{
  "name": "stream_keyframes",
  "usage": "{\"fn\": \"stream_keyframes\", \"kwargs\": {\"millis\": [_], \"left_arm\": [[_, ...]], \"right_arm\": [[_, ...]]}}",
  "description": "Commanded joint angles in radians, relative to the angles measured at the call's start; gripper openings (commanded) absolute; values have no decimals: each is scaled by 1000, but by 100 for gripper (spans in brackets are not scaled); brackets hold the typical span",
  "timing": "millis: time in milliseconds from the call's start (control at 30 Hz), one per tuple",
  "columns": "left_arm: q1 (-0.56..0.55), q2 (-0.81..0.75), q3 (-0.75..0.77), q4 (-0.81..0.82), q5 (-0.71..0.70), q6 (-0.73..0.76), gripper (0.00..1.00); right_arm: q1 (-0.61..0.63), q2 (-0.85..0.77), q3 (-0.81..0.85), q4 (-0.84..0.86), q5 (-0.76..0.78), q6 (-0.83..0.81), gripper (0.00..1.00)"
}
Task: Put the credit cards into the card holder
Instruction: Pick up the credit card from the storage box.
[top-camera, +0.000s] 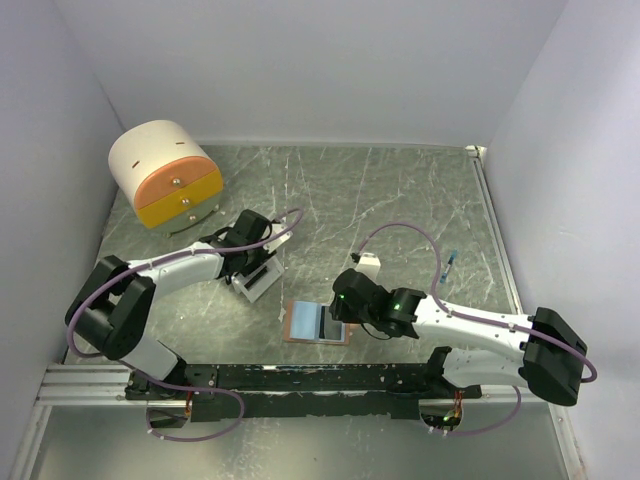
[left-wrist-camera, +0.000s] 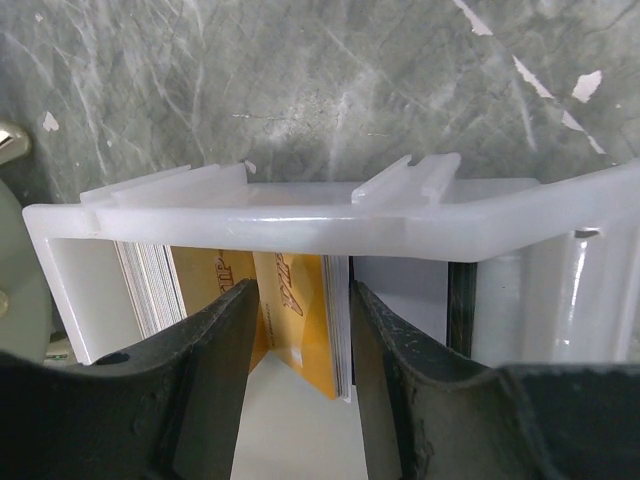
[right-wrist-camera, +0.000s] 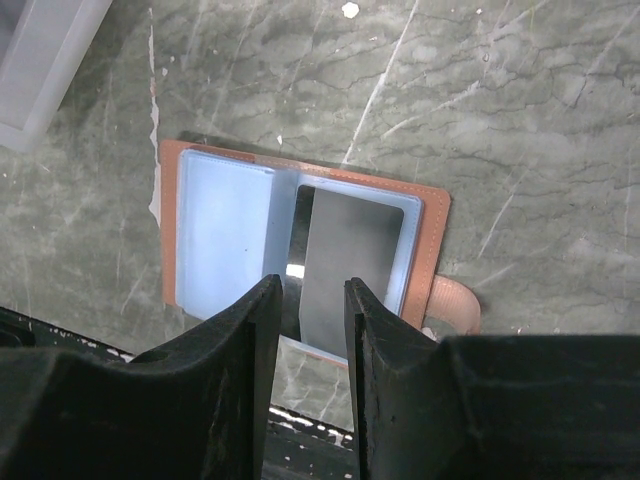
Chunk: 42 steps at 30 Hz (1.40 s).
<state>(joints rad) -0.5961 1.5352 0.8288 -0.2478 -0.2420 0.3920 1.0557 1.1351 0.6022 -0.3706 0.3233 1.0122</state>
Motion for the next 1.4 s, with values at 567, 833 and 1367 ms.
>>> {"fn": "stream_keyframes", "kwargs": {"millis": [567, 833, 1367], "left_arm": [[7, -23, -18, 85, -190, 34, 39], [8, -2, -9, 81, -249, 40, 38], [7, 10, -2, 96, -321, 51, 45]], "right_arm": [[3, -38, -2, -6, 26, -2, 32], [3, -47, -6, -11, 28, -1, 32], [3, -51, -4, -11, 30, -9, 32]]}}
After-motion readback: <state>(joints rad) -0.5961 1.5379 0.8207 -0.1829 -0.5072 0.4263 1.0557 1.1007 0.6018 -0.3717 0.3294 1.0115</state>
